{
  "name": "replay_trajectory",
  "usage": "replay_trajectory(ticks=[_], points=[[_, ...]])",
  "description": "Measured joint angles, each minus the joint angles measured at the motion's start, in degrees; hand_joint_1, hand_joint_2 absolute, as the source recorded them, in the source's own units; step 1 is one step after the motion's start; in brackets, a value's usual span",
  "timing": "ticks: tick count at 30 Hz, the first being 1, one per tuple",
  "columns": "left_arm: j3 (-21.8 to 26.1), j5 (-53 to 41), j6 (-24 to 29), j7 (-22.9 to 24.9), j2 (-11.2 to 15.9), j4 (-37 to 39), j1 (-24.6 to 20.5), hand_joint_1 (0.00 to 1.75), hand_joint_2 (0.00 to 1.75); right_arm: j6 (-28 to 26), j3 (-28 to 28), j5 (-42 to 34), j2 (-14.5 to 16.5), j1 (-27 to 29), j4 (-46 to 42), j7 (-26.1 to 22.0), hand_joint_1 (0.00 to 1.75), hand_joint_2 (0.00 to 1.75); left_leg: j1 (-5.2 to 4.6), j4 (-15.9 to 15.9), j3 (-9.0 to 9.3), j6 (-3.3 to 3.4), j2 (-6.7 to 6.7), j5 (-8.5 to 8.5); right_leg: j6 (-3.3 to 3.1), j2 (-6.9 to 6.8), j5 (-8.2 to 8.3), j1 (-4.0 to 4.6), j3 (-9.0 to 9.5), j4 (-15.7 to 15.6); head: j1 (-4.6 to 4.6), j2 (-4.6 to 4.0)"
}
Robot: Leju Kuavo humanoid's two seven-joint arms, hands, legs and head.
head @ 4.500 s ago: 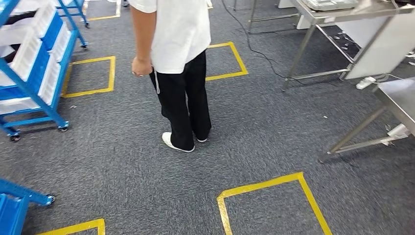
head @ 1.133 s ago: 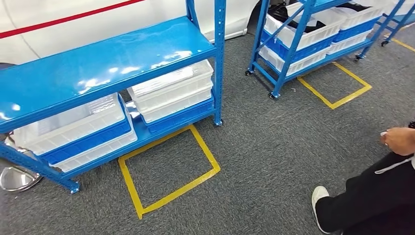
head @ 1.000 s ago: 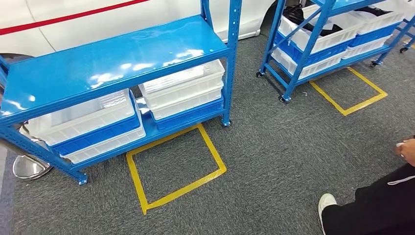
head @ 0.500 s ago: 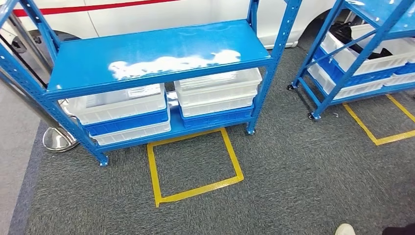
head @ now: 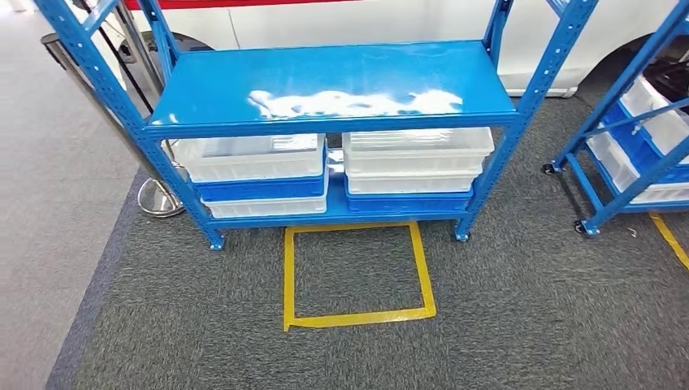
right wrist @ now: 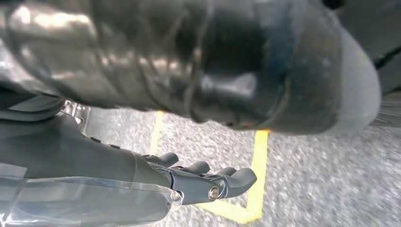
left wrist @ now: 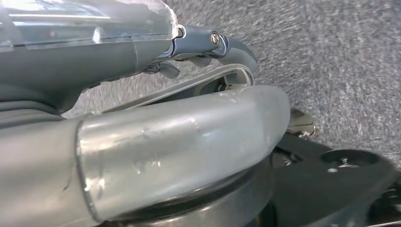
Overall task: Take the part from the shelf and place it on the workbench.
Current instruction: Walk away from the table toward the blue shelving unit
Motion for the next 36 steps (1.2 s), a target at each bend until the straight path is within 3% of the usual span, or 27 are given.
replay_trajectory(ticks=[2,4,8,10,12,14,16,18,19,20,22,23,25,26,28,29,30,31,33,35,36], points=[[0.06,0.03,-0.08,-0.05,0.00,0.00,0.25,0.00,0.00,-0.20,-0.37,-0.36,0.02,-0.12,0.00,-0.18,0.00,0.00,-0.01,-7.52,4.07,0.44,0.53,3.62,0.38,-0.70,-0.55,0.00,0.85,-0.01,0.01,0.01],[0.16,0.03,-0.09,-0.04,0.00,0.00,0.21,0.00,0.00,-0.41,-0.59,-0.38,0.08,-0.28,0.00,-0.23,0.00,0.00,-0.34,-13.11,6.97,1.26,1.10,4.86,1.00,-1.11,-1.01,0.10,1.49,-0.17,0.01,0.01],[0.38,0.03,-0.08,0.03,0.00,0.01,0.39,0.00,0.00,-0.72,-0.94,-0.29,0.08,-0.53,0.00,-0.25,0.00,0.00,-0.36,-15.06,8.76,2.92,0.80,4.32,2.70,-0.72,-0.95,0.04,1.99,1.51,0.03,0.01],[0.42,0.03,-0.07,0.08,-0.05,0.03,0.39,0.00,0.00,-0.75,-1.10,-0.29,0.04,-0.50,0.00,-0.24,0.00,0.00,-0.25,-15.46,10.20,3.61,0.56,4.07,3.16,0.78,-2.94,-0.11,-0.41,5.74,0.07,0.01],[0.44,0.03,-0.07,0.10,-0.15,0.04,0.25,0.00,0.00,-0.76,-1.29,-0.29,0.03,-0.45,0.00,-0.22,0.00,0.00,-0.43,-15.50,10.86,3.96,0.29,3.43,3.27,2.01,-5.63,-0.13,-5.07,12.29,0.10,0.00],[0.45,0.03,-0.08,0.12,-0.21,0.04,0.24,0.00,0.00,-0.76,-1.41,-0.29,0.02,-0.44,0.00,-0.20,0.00,0.00,-0.57,-15.48,11.73,3.95,-0.19,2.57,3.25,2.24,-6.16,-0.10,-8.79,15.85,0.10,0.01],[0.46,0.04,-0.09,0.15,-0.27,0.04,0.38,0.00,0.00,-0.75,-1.44,-0.29,0.02,-0.30,0.00,-0.19,0.00,0.00,-0.60,-15.48,13.21,3.75,-0.68,1.44,2.96,2.28,-2.95,-0.09,-8.88,12.32,0.10,0.01],[0.46,0.05,-0.09,0.20,-0.36,0.05,0.47,0.00,0.00,-0.73,-1.48,-0.29,0.00,0.08,0.01,-0.17,0.00,0.00,-0.66,-15.42,14.63,3.35,-1.03,0.11,2.30,2.40,2.06,0.08,-7.31,5.61,0.11,0.01],[0.46,0.05,-0.08,0.24,-0.39,0.06,0.40,0.00,0.00,-0.69,-1.50,-0.28,-0.01,0.19,0.01,-0.17,0.00,0.00,-0.72,-15.38,15.10,3.01,-1.13,-0.58,1.98,2.46,3.45,0.23,-6.70,3.55,0.11,0.01],[0.47,0.05,-0.07,0.30,-0.41,0.07,0.33,0.00,0.00,-0.63,-1.51,-0.28,-0.01,0.23,0.01,-0.16,0.00,0.00,-0.76,-15.41,15.57,2.62,-1.16,-1.15,1.69,2.53,4.13,0.38,-6.42,2.65,0.10,0.00],[0.48,0.05,-0.05,0.41,-0.42,0.07,0.10,0.00,0.00,-0.53,-1.52,-0.26,0.01,0.09,0.02,-0.17,0.00,0.00,-0.81,-14.92,16.21,1.87,-1.13,-1.27,1.04,2.57,3.46,0.49,-5.75,2.60,0.10,0.00],[0.49,0.05,-0.05,0.45,-0.42,0.07,0.03,0.00,0.00,-0.51,-1.52,-0.25,0.01,0.06,0.02,-0.17,0.00,0.00,-0.76,-13.76,15.99,1.61,-1.01,-0.86,0.66,2.54,3.30,0.41,-5.21,2.26,0.10,0.00],[0.49,0.05,-0.04,0.49,-0.42,0.07,-0.12,0.00,0.00,-0.52,-1.53,-0.25,0.01,0.01,0.01,-0.17,0.00,0.00,-0.63,-8.36,12.95,1.04,-0.63,-0.23,-0.07,2.37,2.69,0.21,-3.70,1.36,0.09,0.00],[0.49,0.05,-0.04,0.49,-0.42,0.07,-0.13,0.00,0.00,-0.52,-1.53,-0.25,0.00,-0.01,0.00,-0.17,0.00,0.00,-0.51,-4.71,10.44,0.75,-0.41,-0.88,-0.29,2.25,2.28,0.17,-2.95,0.98,0.08,0.00],[0.49,0.05,-0.04,0.49,-0.42,0.07,-0.06,0.00,0.00,-0.42,-1.53,-0.22,0.00,-0.01,0.01,-0.17,0.00,0.00,-0.35,1.03,5.39,0.23,-0.20,-4.25,-0.45,2.18,1.16,0.15,-1.46,0.67,0.09,0.00],[0.49,0.05,-0.04,0.53,-0.42,0.07,0.04,0.00,0.00,-0.29,-1.53,-0.19,0.00,0.01,0.02,-0.17,0.00,0.00,-0.30,2.09,3.68,0.09,-0.15,-5.81,-0.42,2.21,0.54,0.14,-0.69,0.65,0.08,0.00],[0.49,0.06,-0.04,0.57,-0.42,0.07,0.15,0.00,0.00,-0.11,-1.53,-0.16,0.00,0.03,0.02,-0.17,0.00,0.00,-0.26,1.55,2.69,0.07,-0.11,-6.29,-0.34,2.26,-0.12,0.13,0.18,0.65,0.08,0.00],[0.49,0.07,-0.04,0.61,-0.41,0.07,0.24,0.00,0.00,0.07,-1.53,-0.11,0.00,0.05,0.02,-0.17,0.00,0.00,-0.24,-0.66,2.45,0.17,-0.07,-5.07,-0.22,2.29,-0.80,0.11,1.13,0.64,0.08,0.00],[0.49,0.07,-0.04,0.67,-0.39,0.07,0.40,0.00,0.00,0.24,-1.53,0.05,0.00,0.06,0.03,-0.20,0.00,0.87,-0.35,-7.28,2.87,0.67,0.16,1.40,0.20,2.26,-2.21,0.15,2.73,0.71,0.10,0.01],[0.50,0.05,0.09,0.78,-0.37,0.07,0.40,0.00,0.00,0.36,-1.53,0.39,0.00,-0.06,0.04,-0.33,0.00,1.75,-0.66,-11.23,3.20,1.37,0.37,6.02,0.89,2.29,-3.31,0.27,3.55,0.76,0.12,0.01],[0.51,0.03,0.18,0.87,-0.37,0.07,0.35,0.00,0.00,0.47,-1.53,0.53,0.00,-0.16,0.05,-0.41,0.00,1.75,-0.84,-11.59,3.23,1.74,0.36,6.61,1.27,2.33,-3.67,0.34,3.84,0.68,0.13,0.01]])
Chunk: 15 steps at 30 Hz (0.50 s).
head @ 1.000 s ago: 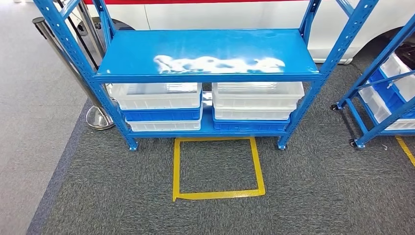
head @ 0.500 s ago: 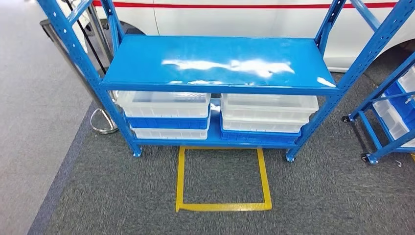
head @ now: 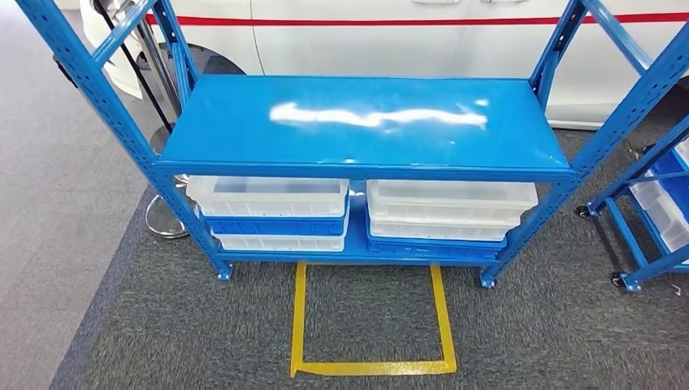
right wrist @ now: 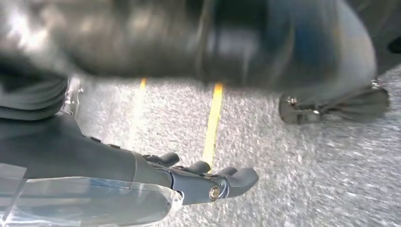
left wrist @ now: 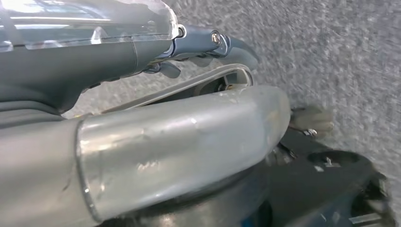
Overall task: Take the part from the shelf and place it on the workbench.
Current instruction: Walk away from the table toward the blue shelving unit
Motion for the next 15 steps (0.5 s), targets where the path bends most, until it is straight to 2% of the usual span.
replay_trajectory(ticks=[3,4,5,7,8,9,10,11,12,13,14,15], points=[[0.00,-0.05,0.19,0.27,0.02,0.00,-0.07,0.00,0.00,0.66,-0.17,-0.40,0.00,-0.20,-0.03,-0.13,0.00,0.44,0.13,-0.79,0.86,1.02,-0.14,-0.05,0.96,-0.02,-1.01,-0.04,0.54,-0.12,-0.01,0.00],[0.00,-0.05,0.23,0.32,0.02,0.00,-0.10,0.00,0.00,0.90,-0.37,-0.72,0.00,-0.24,-0.04,-0.16,0.00,0.00,0.27,-1.26,1.31,1.38,-0.08,-0.11,1.17,0.01,-1.91,-0.06,-0.11,1.40,-0.02,0.00],[0.00,-0.04,0.27,0.34,0.02,0.00,-0.18,0.00,0.00,1.09,-0.60,-0.95,0.00,-0.28,-0.05,-0.21,0.00,0.00,0.37,-1.63,1.77,1.75,0.06,-0.24,1.33,0.05,-3.21,-0.10,-1.58,4.17,-0.01,-0.01],[0.00,-0.02,0.30,0.38,0.02,0.00,-0.28,0.00,0.00,1.34,-1.06,-1.18,0.00,-0.27,-0.05,-0.29,0.00,0.00,0.24,-1.84,2.47,2.29,0.41,-0.85,1.52,0.09,-5.70,-0.06,-6.58,12.02,0.00,-0.01],[0.00,-0.02,0.29,0.42,0.02,0.00,-0.31,0.00,0.00,1.40,-1.22,-1.19,0.00,-0.25,-0.05,-0.31,0.00,0.00,0.17,-1.84,2.87,2.40,0.61,-1.24,1.58,0.08,-5.86,-0.06,-8.80,14.81,0.01,-0.01],[0.00,-0.01,0.30,0.45,0.02,0.00,-0.29,0.00,0.00,1.42,-1.37,-1.19,0.00,-0.20,-0.05,-0.31,0.00,0.00,0.11,-1.84,3.40,2.43,0.85,-1.68,1.57,0.06,-4.82,-0.06,-10.18,15.74,0.01,0.00],[0.00,0.01,0.31,0.49,0.01,0.00,-0.26,0.00,0.00,1.42,-1.50,-1.18,0.00,-0.14,-0.05,-0.31,0.00,0.00,0.07,-1.84,4.02,2.39,1.11,-2.13,1.47,-0.03,-2.69,-0.04,-10.46,14.50,0.01,0.00],[0.00,0.02,0.34,0.53,-0.01,0.00,-0.23,0.00,0.00,1.41,-1.61,-1.13,0.00,-0.09,-0.05,-0.30,0.00,0.00,0.03,-1.84,4.72,2.31,1.43,-2.63,1.24,-0.43,0.23,0.02,-9.81,11.38,0.02,0.01],[0.01,0.03,0.40,0.57,-0.04,0.01,-0.15,0.00,0.00,1.39,-1.70,-1.04,-0.01,-0.06,-0.05,-0.28,0.00,0.00,-0.03,-1.84,5.34,2.14,1.79,-3.14,0.88,-1.50,2.77,0.22,-8.76,7.83,0.02,0.01],[0.02,0.04,0.45,0.60,-0.07,0.01,-0.13,0.00,0.00,1.36,-1.77,-0.95,-0.01,-0.12,-0.05,-0.26,0.00,0.00,-0.21,-1.76,5.79,1.85,2.15,-3.67,0.47,-2.59,4.42,0.53,-7.76,4.59,0.03,0.00],[0.03,0.04,0.51,0.66,-0.09,0.02,-0.13,0.00,0.00,1.31,-1.81,-0.86,-0.01,-0.26,-0.05,-0.21,0.00,0.00,-0.38,-1.74,6.10,1.53,2.62,-4.09,0.06,-3.44,5.27,0.78,-7.12,2.42,0.01,0.00],[0.05,0.05,0.56,0.70,-0.10,0.02,-0.17,0.00,0.00,1.22,-1.83,-0.81,-0.01,-0.39,-0.05,-0.17,0.00,0.00,-0.54,-1.78,6.27,1.21,3.15,-4.39,-0.27,-3.81,5.22,1.00,-6.92,1.58,-0.01,-0.01]])
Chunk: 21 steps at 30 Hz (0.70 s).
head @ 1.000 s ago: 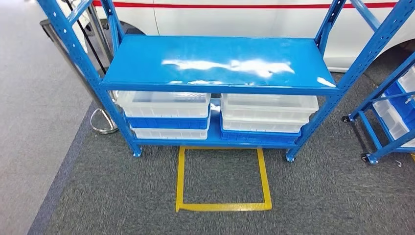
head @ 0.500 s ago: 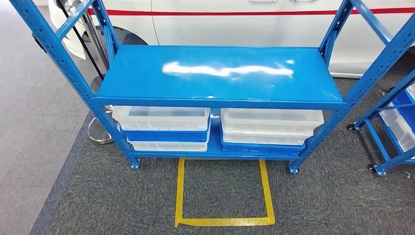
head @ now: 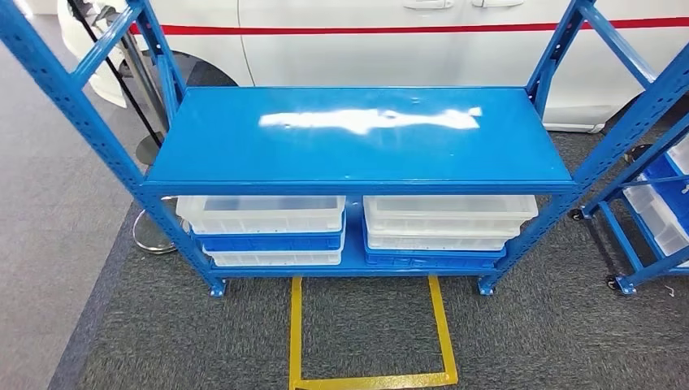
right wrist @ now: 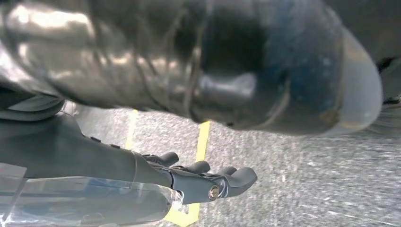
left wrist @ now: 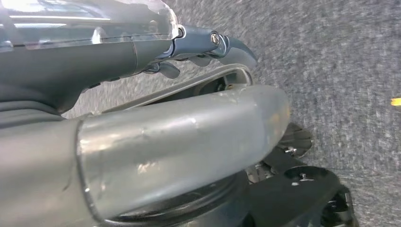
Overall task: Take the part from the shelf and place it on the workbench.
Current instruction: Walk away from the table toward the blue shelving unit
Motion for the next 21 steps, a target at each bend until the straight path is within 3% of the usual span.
replay_trajectory(ticks=[2,3,5,6,8,9,10,12,14,18,19,21], points=[[0.02,0.01,0.06,0.10,0.01,0.00,-0.22,0.00,0.00,-0.27,-0.01,0.14,0.02,-0.12,0.00,0.14,0.00,0.00,-0.12,-0.18,0.44,-0.53,1.05,-0.41,-0.53,1.08,-0.06,-0.10,0.06,-0.51,-0.05,0.01],[0.03,0.01,0.10,0.12,0.01,0.00,-0.29,0.00,0.00,-0.48,-0.01,0.37,0.03,-0.07,0.00,0.25,0.00,0.00,-0.06,0.15,0.55,-0.83,0.81,-0.87,-0.81,1.57,0.02,-0.26,0.25,-0.79,-0.04,0.01],[0.10,0.01,0.19,0.21,0.03,0.00,-0.29,0.00,0.00,-0.92,-0.01,1.04,0.04,0.00,0.00,0.55,0.00,0.00,0.22,3.72,-0.80,-1.54,-0.83,-3.28,-1.37,2.27,0.21,-0.65,0.70,-1.38,-0.05,0.01],[0.15,0.01,0.22,0.26,0.04,0.00,-0.25,0.00,0.00,-1.08,-0.01,1.39,0.03,0.02,0.00,0.66,0.00,0.00,0.42,7.12,-2.48,-1.85,-1.81,-5.00,-1.52,2.54,0.20,-0.67,0.78,-1.46,-0.04,0.01],[0.25,0.01,0.29,0.38,0.04,0.00,-0.18,0.00,0.00,-1.25,-0.01,1.89,0.03,0.01,0.00,0.84,0.00,0.87,0.77,13.98,-6.39,-2.29,-2.50,-7.37,-1.67,3.12,0.10,-0.70,0.86,-1.46,-0.04,0.01],[0.27,0.01,0.33,0.41,0.04,0.00,-0.15,0.00,0.00,-1.31,-0.01,2.03,0.04,0.01,0.00,0.88,0.00,1.31,0.90,15.39,-7.50,-2.42,-2.58,-7.09,-1.67,3.40,0.01,-0.72,0.97,-1.45,-0.05,0.01],[0.29,0.01,0.37,0.44,0.04,0.00,-0.11,0.00,0.00,-1.33,-0.01,2.12,0.05,0.01,0.00,0.91,0.00,1.75,1.00,14.53,-7.56,-2.46,-2.59,-5.62,-1.60,3.65,-0.09,-0.74,1.14,-1.44,-0.05,0.00],[0.30,0.01,0.40,0.44,0.04,0.00,-0.06,0.00,0.00,-1.33,-0.01,2.19,0.10,0.01,0.00,0.92,0.00,1.75,1.11,7.60,-5.02,-2.28,-2.59,-0.92,-1.26,4.01,-0.35,-0.81,1.61,-1.43,-0.05,0.00],[0.30,0.01,0.42,0.42,0.04,0.00,-0.13,0.00,0.00,-1.32,-0.01,2.21,0.15,-0.03,0.00,0.92,0.00,1.75,0.89,1.43,-2.60,-1.73,-2.63,1.73,-0.66,4.16,-0.63,-0.70,1.89,-1.34,-0.05,0.01],[0.31,0.00,0.52,0.37,0.04,0.00,-0.17,0.00,0.00,-1.32,0.02,2.25,0.16,-0.07,0.00,0.91,0.00,1.75,0.67,-0.53,-1.93,-0.26,-2.64,2.22,0.76,4.19,-0.88,-0.74,2.03,-1.36,-0.03,0.01],[0.31,0.01,0.56,0.34,0.04,0.00,-0.16,0.00,0.00,-1.33,0.01,2.26,0.15,-0.06,0.00,0.90,0.00,1.75,0.78,-0.85,-1.78,0.18,-2.60,2.47,1.02,4.18,-1.62,-0.78,1.70,-0.46,-0.03,0.01],[0.32,-0.01,0.62,0.29,0.04,0.00,-0.19,0.00,0.00,-1.34,-0.01,2.27,0.11,-0.05,0.00,0.84,0.00,1.75,0.88,-1.26,-1.66,0.82,-2.49,2.84,1.38,4.17,-4.87,-0.89,-0.53,4.63,-0.01,0.00]])
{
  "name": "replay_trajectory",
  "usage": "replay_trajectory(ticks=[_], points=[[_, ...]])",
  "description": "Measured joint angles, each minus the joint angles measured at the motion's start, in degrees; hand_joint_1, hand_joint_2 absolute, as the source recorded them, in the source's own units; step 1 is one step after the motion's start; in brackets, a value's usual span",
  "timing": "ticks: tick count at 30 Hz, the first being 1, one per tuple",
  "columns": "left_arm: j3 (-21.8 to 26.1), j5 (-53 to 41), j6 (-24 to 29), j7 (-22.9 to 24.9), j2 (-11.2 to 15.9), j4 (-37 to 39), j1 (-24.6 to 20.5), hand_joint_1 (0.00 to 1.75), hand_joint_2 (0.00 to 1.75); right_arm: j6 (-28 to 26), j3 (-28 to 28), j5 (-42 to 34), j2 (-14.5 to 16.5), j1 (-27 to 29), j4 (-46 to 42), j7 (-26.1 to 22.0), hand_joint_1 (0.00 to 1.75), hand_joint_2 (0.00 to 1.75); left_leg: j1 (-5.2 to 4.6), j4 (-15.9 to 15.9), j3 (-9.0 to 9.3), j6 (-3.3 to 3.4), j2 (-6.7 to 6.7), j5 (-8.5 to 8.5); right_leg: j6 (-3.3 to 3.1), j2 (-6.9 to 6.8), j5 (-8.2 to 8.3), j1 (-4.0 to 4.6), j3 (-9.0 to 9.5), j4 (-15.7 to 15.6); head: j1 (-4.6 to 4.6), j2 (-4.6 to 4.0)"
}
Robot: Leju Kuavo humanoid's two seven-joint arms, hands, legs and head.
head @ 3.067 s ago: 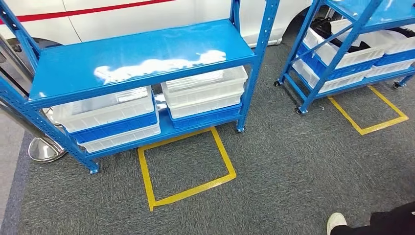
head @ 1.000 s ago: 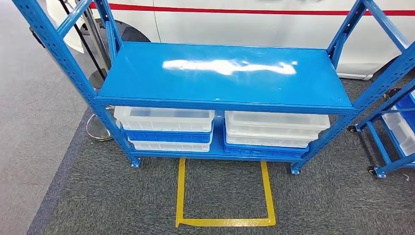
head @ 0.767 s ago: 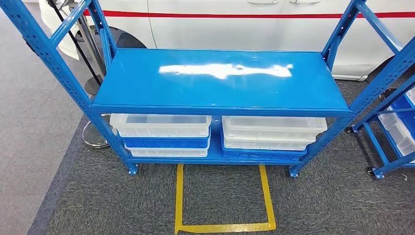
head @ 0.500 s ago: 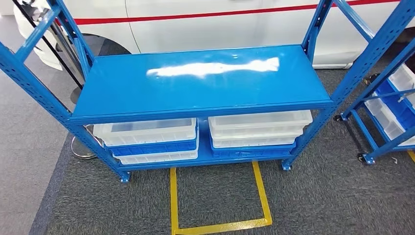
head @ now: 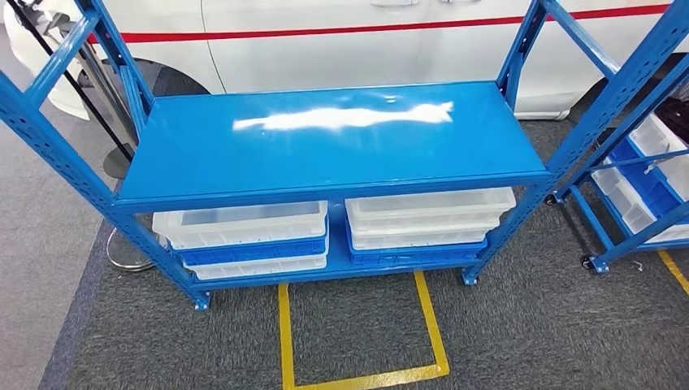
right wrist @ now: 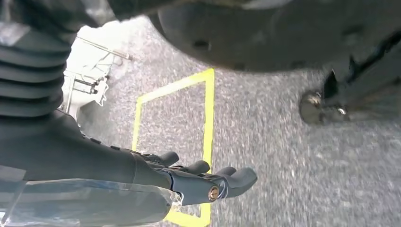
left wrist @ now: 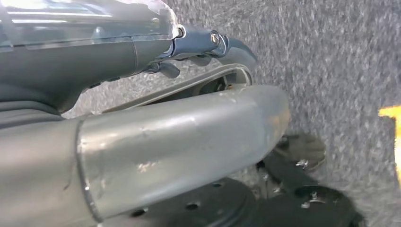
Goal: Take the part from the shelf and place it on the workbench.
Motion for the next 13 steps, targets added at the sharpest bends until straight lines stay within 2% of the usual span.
replay_trajectory(ticks=[2,3,4,5,6,7,8,9,11,13], points=[[0.00,-0.01,0.05,-0.02,0.00,0.00,-0.01,0.00,0.00,-0.01,-0.03,0.00,-0.15,0.00,-0.01,-0.10,0.00,1.75,-0.12,0.03,-0.11,0.21,0.04,0.03,0.22,0.00,-3.21,-0.01,-3.25,6.86,0.00,0.00],[0.00,-0.01,0.08,-0.02,0.00,0.00,0.00,0.00,0.00,-0.02,-0.07,0.01,-0.27,0.02,-0.02,-0.14,0.00,1.75,-0.16,0.06,-0.12,0.23,0.04,-0.01,0.28,0.00,-3.48,-0.01,-4.11,8.66,0.00,0.00],[0.00,-0.01,0.09,-0.02,-0.01,0.00,0.02,0.00,0.00,-0.02,-0.12,0.09,-0.39,0.05,-0.03,-0.14,0.00,1.75,-0.14,0.13,-0.10,0.25,0.01,-0.07,0.32,0.00,-2.59,-0.04,-4.00,8.37,0.00,0.00],[0.00,-0.01,0.10,-0.02,-0.02,0.00,0.03,0.00,0.00,-0.02,-0.18,0.26,-0.52,0.07,-0.04,-0.06,0.00,1.75,-0.08,0.28,-0.06,0.24,-0.02,-0.17,0.52,-0.01,-0.82,-0.12,-2.87,6.02,-0.01,0.00],[0.00,-0.02,0.12,-0.02,-0.03,0.00,0.03,0.00,0.00,-0.03,-0.24,0.48,-0.65,0.08,-0.06,0.09,0.00,1.75,-0.03,0.59,-0.07,0.17,-0.05,-0.38,0.93,-0.02,1.22,-0.33,-1.02,2.13,0.00,0.00],[0.01,-0.02,0.19,-0.01,0.05,-0.01,0.02,0.00,0.00,-0.05,-0.28,0.69,-0.71,0.07,-0.08,0.24,0.00,1.75,-0.22,1.06,-0.21,0.01,-0.12,-0.69,1.37,0.06,2.52,-0.50,0.67,-1.44,0.02,0.00],[0.02,-0.01,0.28,0.01,0.10,-0.02,-0.02,0.00,0.00,-0.22,-0.33,0.83,-0.76,0.05,-0.10,0.31,0.00,1.75,-0.39,1.53,-0.40,-0.11,-0.20,-1.02,1.13,0.20,3.33,-0.63,1.85,-4.00,-0.01,0.00],[0.03,0.01,0.42,0.04,0.16,-0.02,-0.04,0.00,0.00,-0.49,-0.40,0.85,-0.74,0.04,-0.14,0.27,0.00,1.75,-0.67,1.89,-0.59,-0.28,-0.27,-1.27,0.85,0.35,3.54,-0.70,2.41,-5.29,-0.02,0.00],[0.10,0.06,0.64,0.10,0.18,-0.02,-0.06,0.00,0.00,-1.04,-0.55,0.81,-0.69,0.02,-0.22,0.02,0.00,1.75,-0.85,2.04,-0.75,-0.47,-0.35,-1.40,-0.30,0.55,3.52,-0.52,2.36,-5.27,-0.08,0.00],[0.17,0.11,0.79,0.11,0.18,-0.02,-0.05,0.00,0.00,-1.19,-0.64,0.82,-0.67,0.02,-0.29,-0.15,0.00,1.75,-0.79,1.91,-0.70,-0.63,-0.36,-1.30,-0.32,0.55,3.50,-0.36,2.36,-5.27,-0.06,0.00]])
